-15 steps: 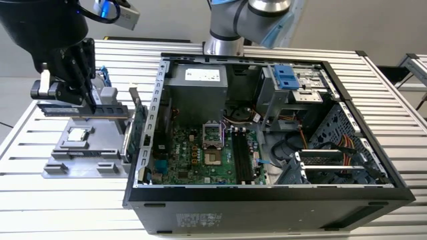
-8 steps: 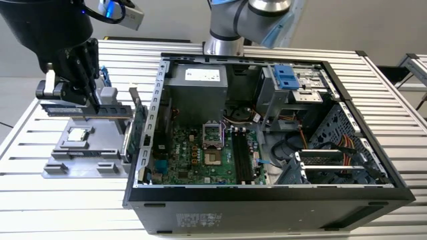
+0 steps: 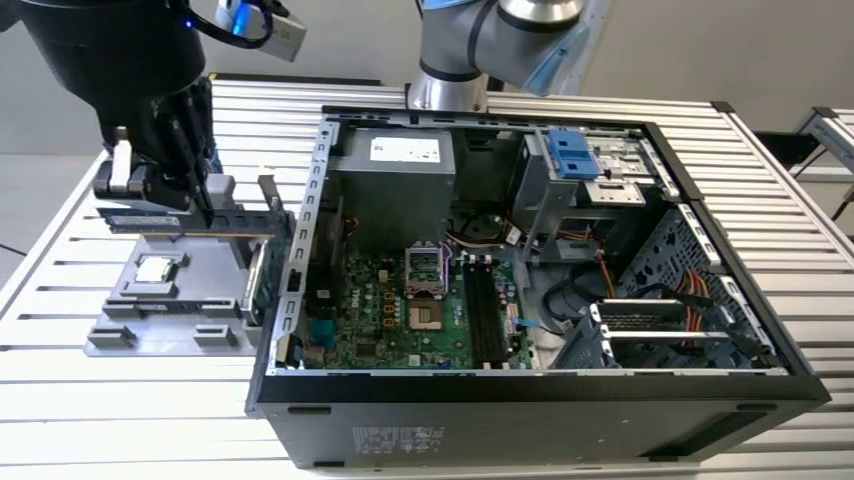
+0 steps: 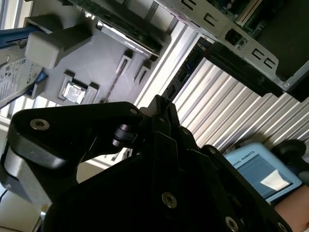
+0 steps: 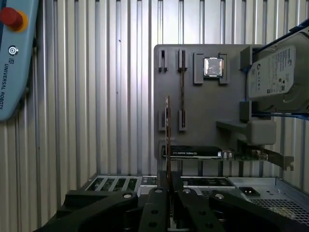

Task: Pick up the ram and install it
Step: 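Pick up the ram and move it above insertion slot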

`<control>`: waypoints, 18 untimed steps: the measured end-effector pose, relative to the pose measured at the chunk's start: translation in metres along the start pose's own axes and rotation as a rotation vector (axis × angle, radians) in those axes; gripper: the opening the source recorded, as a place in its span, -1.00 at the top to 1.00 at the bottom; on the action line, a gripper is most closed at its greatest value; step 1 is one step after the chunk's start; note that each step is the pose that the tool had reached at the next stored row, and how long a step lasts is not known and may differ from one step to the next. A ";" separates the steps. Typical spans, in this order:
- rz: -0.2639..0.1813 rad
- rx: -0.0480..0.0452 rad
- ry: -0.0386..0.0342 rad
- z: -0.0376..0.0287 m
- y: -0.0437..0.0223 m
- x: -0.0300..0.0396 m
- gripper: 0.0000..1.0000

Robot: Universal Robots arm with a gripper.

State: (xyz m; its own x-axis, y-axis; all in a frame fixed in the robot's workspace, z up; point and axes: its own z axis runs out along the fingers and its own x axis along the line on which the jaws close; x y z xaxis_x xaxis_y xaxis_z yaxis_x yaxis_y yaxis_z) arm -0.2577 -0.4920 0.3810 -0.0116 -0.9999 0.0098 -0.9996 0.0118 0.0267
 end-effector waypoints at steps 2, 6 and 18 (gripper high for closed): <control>0.000 -0.0001 0.0000 -0.0001 -0.0020 0.0000 1.00; 0.000 -0.0003 0.0001 -0.0002 -0.0060 0.0000 1.00; 0.000 -0.0006 0.0001 -0.0005 -0.0176 -0.0002 1.00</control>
State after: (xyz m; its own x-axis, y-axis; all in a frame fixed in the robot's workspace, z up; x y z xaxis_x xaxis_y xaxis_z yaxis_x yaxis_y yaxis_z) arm -0.2402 -0.4920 0.3810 -0.0116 -0.9999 0.0098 -0.9996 0.0118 0.0273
